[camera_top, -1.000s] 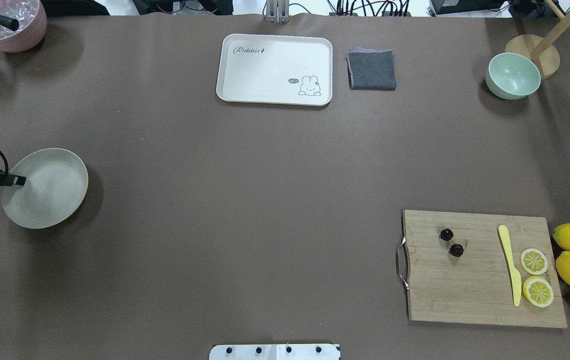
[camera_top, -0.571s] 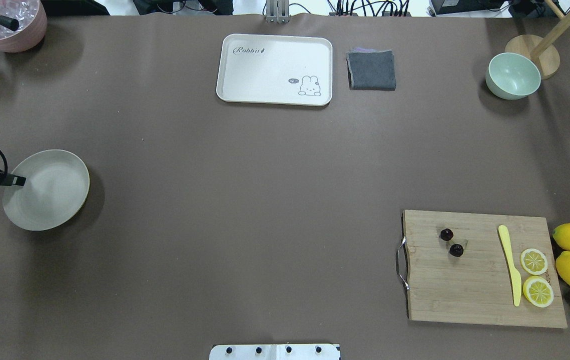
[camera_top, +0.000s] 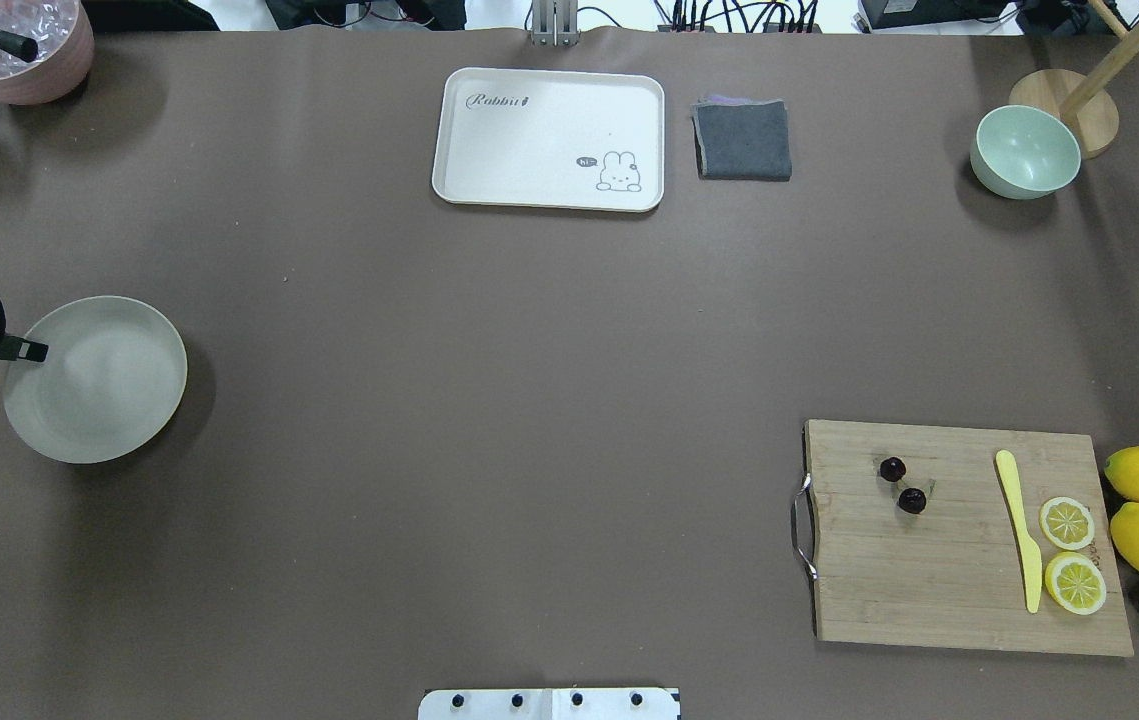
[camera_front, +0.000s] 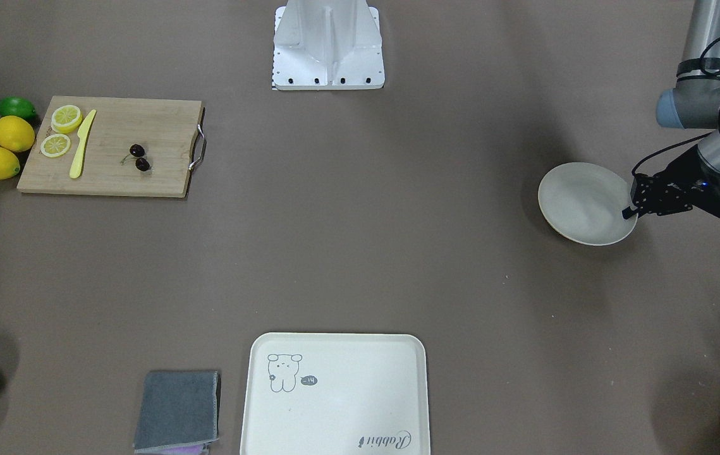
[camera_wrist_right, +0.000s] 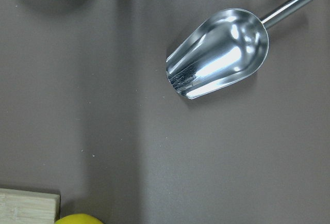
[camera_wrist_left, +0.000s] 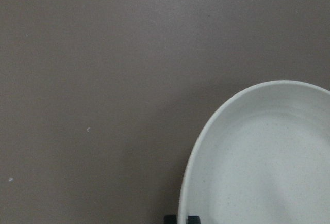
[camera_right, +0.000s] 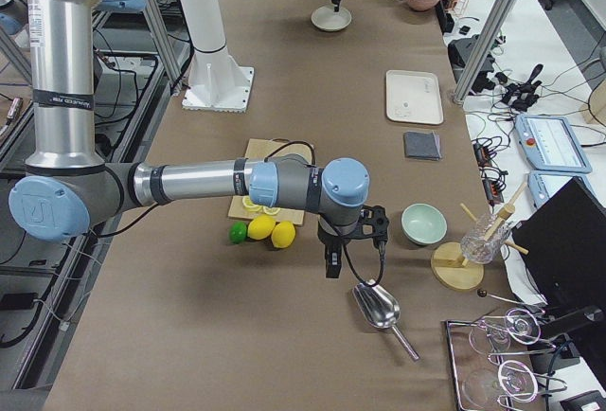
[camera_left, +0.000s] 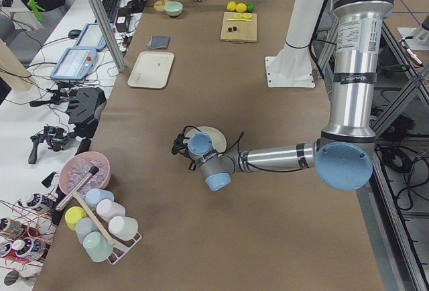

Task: Place red cherry on plate
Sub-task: 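Lower the left gripper to the rim of the white plate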

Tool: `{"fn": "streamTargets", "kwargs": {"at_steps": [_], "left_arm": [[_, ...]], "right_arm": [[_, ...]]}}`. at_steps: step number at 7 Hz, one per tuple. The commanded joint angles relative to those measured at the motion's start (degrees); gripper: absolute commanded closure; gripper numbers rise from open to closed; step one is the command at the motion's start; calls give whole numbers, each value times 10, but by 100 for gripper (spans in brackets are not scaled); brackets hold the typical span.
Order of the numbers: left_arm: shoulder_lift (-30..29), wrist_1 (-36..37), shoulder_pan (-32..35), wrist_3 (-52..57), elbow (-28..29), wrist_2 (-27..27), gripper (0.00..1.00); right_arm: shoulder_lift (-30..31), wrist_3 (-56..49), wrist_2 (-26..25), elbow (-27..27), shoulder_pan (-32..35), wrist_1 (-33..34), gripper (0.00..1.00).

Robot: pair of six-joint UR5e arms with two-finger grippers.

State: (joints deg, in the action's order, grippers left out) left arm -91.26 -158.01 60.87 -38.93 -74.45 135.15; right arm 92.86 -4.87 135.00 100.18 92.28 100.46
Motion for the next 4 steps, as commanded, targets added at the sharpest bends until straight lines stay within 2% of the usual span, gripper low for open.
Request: {"fn": "streamTargets", "kwargs": {"at_steps": [1,4], "left_arm": [[-20,1,6,-39,-5,33,100],[-96,0,1,-168,-4,48,100]], "right_arm": [[2,0,0,-1,0,0,0],[5,-1,2,0,2,0,0]]}}
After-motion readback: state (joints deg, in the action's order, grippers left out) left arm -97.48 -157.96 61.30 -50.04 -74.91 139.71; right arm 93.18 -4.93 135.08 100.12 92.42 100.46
